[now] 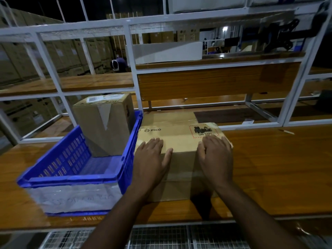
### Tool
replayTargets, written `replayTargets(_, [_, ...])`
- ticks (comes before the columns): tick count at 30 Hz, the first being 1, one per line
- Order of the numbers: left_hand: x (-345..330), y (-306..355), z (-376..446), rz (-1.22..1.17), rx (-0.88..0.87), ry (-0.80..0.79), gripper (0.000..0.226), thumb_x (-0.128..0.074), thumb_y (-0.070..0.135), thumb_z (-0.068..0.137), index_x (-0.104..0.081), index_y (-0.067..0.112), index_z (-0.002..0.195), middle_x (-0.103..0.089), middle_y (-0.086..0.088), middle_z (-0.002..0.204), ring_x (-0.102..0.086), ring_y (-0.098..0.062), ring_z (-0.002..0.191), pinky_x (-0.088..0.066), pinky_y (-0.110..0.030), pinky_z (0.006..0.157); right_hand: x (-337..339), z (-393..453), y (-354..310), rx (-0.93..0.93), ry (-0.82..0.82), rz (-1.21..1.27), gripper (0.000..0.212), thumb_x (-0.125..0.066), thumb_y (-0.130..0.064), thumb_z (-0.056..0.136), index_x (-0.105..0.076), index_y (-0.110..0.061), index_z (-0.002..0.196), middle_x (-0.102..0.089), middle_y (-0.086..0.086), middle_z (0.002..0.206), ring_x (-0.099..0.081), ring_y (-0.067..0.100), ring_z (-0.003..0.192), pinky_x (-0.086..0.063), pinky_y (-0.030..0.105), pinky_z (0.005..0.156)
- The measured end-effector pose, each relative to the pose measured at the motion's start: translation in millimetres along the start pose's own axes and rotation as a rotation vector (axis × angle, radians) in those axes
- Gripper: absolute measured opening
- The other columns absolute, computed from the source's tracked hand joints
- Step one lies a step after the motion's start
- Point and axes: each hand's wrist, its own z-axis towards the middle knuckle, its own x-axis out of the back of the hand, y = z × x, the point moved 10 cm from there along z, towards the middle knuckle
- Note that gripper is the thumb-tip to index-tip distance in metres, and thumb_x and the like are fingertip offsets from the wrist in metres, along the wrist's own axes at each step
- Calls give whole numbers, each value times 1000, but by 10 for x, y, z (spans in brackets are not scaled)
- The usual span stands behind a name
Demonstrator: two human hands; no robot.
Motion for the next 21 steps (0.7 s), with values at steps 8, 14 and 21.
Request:
replayTargets(8, [53,2,47,-9,-3,-28,57,-41,57,102,-58,18,141,-56,-1,147,-47,-13,139,-31,-35,119,48,134,-19,-52,17,15,36,-44,-36,100,-72,-14,95,-73,4,95,-67,16,86,-58,36,77])
replayTargets(14, [-182,284,344,-57,-186,-277,46,-33,39,108,-51,22,146,-48,-1,154,-43,-15,141,-31,-34,117,-289,247,-652,201,-243,25,26,-50,-32,99,-71,-23,112,-71,-1,109,-64,17,96,-52,33,80])
replayTargets(21, [-192,253,385,-51,-173,-264,42,-38,35,107,-55,23,143,-55,2,148,-51,-16,134,-42,-32,105,-407,380,-619,156,-318,-10,26,-50,-36,96,-74,-26,101,-69,-3,91,-61,14,79,-54,33,69])
